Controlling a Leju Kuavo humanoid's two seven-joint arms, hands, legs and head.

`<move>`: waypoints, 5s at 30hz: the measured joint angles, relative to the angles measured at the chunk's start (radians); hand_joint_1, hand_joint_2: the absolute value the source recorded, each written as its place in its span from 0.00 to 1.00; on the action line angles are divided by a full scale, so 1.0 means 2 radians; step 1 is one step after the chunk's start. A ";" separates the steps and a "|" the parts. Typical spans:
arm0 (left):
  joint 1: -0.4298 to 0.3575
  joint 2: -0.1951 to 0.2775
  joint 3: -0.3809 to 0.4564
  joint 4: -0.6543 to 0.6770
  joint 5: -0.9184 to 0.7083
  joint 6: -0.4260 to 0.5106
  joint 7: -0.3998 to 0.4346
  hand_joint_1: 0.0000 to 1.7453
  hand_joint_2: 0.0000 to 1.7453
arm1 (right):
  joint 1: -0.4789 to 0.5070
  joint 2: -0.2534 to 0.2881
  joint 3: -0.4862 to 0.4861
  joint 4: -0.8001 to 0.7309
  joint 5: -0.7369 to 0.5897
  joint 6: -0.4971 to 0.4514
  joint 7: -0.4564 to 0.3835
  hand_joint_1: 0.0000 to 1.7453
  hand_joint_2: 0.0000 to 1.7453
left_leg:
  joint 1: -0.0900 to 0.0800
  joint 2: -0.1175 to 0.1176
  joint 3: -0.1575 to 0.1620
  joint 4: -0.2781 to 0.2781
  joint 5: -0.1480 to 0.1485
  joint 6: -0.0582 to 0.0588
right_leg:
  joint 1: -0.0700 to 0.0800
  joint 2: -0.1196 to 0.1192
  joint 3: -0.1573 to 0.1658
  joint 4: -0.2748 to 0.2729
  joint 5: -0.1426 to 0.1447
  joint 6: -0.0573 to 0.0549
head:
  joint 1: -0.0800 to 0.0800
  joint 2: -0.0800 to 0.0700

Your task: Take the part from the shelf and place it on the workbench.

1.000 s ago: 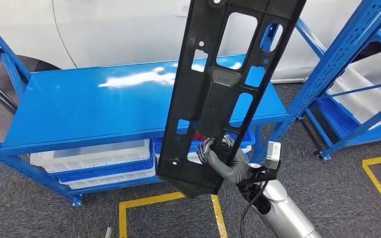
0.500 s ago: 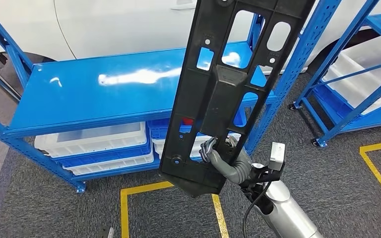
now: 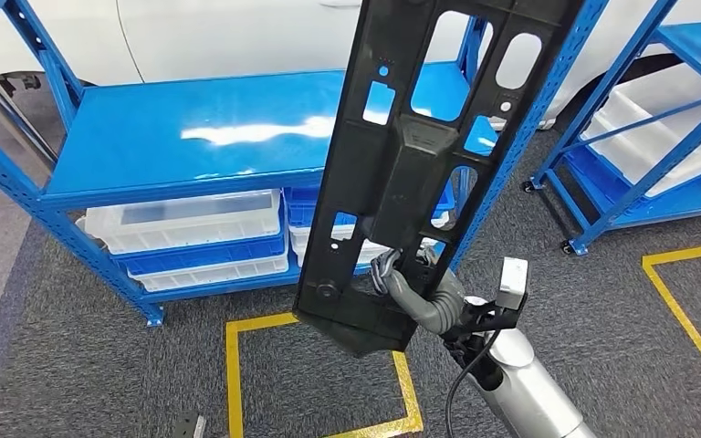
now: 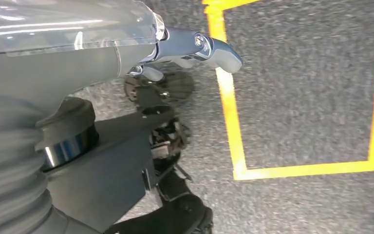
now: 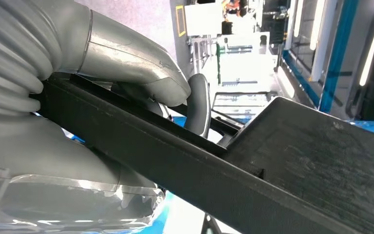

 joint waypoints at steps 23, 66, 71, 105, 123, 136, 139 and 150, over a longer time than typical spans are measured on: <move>0.000 -0.002 0.000 0.000 0.007 0.007 0.004 0.00 1.00 | -0.009 0.001 -0.005 0.010 -0.005 0.003 -0.001 1.00 1.00 | 0.000 -0.003 0.056 -0.005 -0.045 -0.012 | 0.005 -0.002 0.022 -0.152 0.091 -0.015 | 0.000 0.000; -0.005 -0.002 -0.007 0.000 0.005 0.016 0.003 0.00 1.00 | 0.007 0.002 -0.029 0.011 -0.025 0.012 0.013 1.00 1.00 | 0.005 0.036 0.021 0.000 -0.016 -0.019 | 0.003 -0.029 0.069 -0.149 0.039 -0.013 | 0.000 0.000; -0.005 -0.002 -0.008 0.000 0.005 0.016 0.002 0.00 1.00 | 0.010 0.001 -0.034 0.010 -0.028 0.013 0.015 1.00 1.00 | 0.006 0.023 0.007 0.036 -0.045 -0.031 | 0.001 -0.005 0.066 -0.154 0.045 -0.033 | 0.000 0.000; 0.002 -0.003 -0.009 0.000 0.009 0.018 0.000 0.00 1.00 | 0.013 0.001 -0.041 0.008 -0.034 0.022 0.019 1.00 1.00 | 0.005 0.002 -0.038 0.141 -0.092 -0.031 | 0.005 0.016 0.057 -0.152 0.051 -0.040 | 0.000 0.000; 0.002 -0.004 -0.009 0.000 0.012 0.019 -0.002 0.00 1.00 | 0.025 0.001 -0.048 0.003 -0.035 0.021 0.024 1.00 1.00 | 0.006 0.028 0.027 -0.008 -0.017 -0.010 | -0.004 -0.004 0.003 -0.049 0.019 -0.008 | 0.000 0.000; 0.004 -0.004 -0.009 0.000 0.014 0.019 -0.004 0.00 1.00 | 0.025 0.003 -0.049 -0.002 -0.035 0.021 0.024 1.00 1.00 | 0.004 0.001 -0.036 0.146 -0.096 -0.031 | 0.004 0.018 0.055 -0.154 0.052 -0.039 | 0.000 0.000; 0.004 -0.004 -0.009 0.000 0.014 0.019 -0.004 0.00 1.00 | 0.027 0.003 -0.049 -0.002 -0.035 0.021 0.025 1.00 1.00 | 0.003 -0.009 -0.015 0.083 -0.047 -0.023 | 0.007 0.039 0.056 -0.152 0.052 -0.039 | 0.000 0.000; 0.002 -0.004 -0.009 0.000 0.014 0.019 -0.004 0.00 1.00 | 0.035 0.002 -0.055 -0.007 -0.035 0.021 0.025 1.00 1.00 | 0.002 0.003 0.024 -0.009 -0.014 -0.006 | 0.002 0.007 -0.009 -0.029 -0.008 -0.013 | 0.000 0.000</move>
